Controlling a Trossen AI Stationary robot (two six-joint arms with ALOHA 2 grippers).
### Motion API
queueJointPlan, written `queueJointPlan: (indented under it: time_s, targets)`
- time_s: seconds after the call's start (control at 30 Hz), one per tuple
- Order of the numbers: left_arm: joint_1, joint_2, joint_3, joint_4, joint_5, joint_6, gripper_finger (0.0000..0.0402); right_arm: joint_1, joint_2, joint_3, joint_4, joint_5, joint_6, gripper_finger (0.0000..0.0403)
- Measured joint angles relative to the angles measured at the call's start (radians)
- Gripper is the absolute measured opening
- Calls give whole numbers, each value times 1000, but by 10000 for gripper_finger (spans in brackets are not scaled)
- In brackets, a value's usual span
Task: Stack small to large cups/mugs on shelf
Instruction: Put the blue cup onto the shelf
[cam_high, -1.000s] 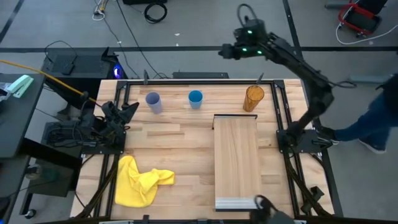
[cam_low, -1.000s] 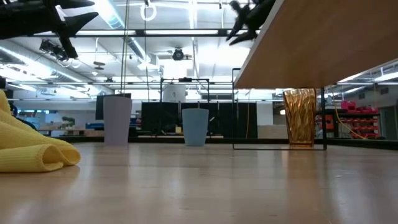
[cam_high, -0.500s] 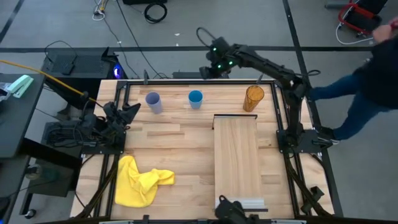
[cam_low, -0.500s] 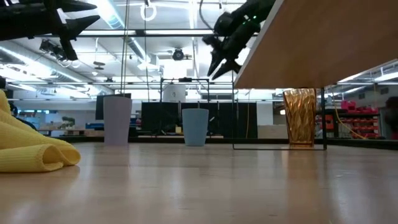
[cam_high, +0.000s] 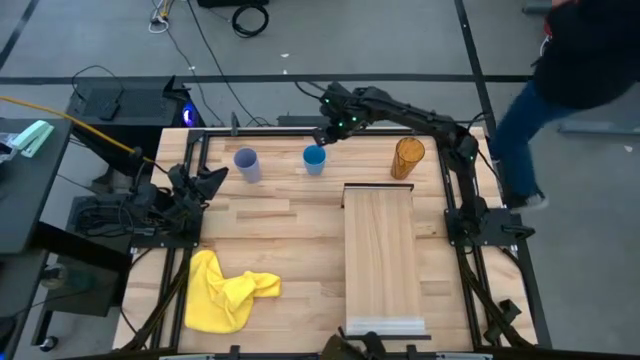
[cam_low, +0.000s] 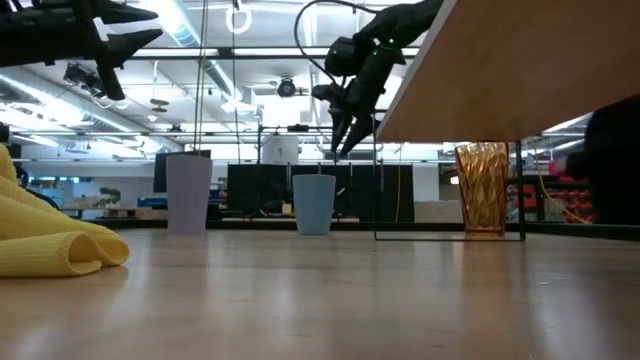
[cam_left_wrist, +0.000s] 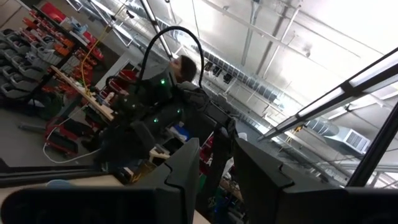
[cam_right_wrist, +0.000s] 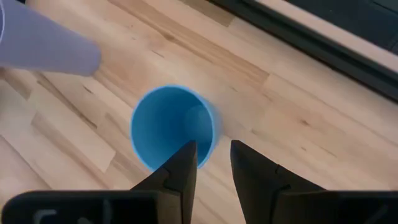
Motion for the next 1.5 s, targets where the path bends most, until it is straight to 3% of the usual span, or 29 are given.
queueJointPlan:
  time_s: [0.57, 0.9, 1.1, 1.5]
  targets:
    - [0, 0, 0, -12, 0, -23, 107, 61, 1, -1, -14, 5, 153, 105]
    - [0, 0, 0, -17, 0, -28, 107, 102, 1, -1, -21, 109, 260, 104]
    - [0, 0, 1, -49, 0, -52, 107, 111, 1, -77, -18, 114, 332, 104]
    - [0, 0, 1, -61, 0, -50, 107, 114, 1, -145, 126, 130, 439, 104]
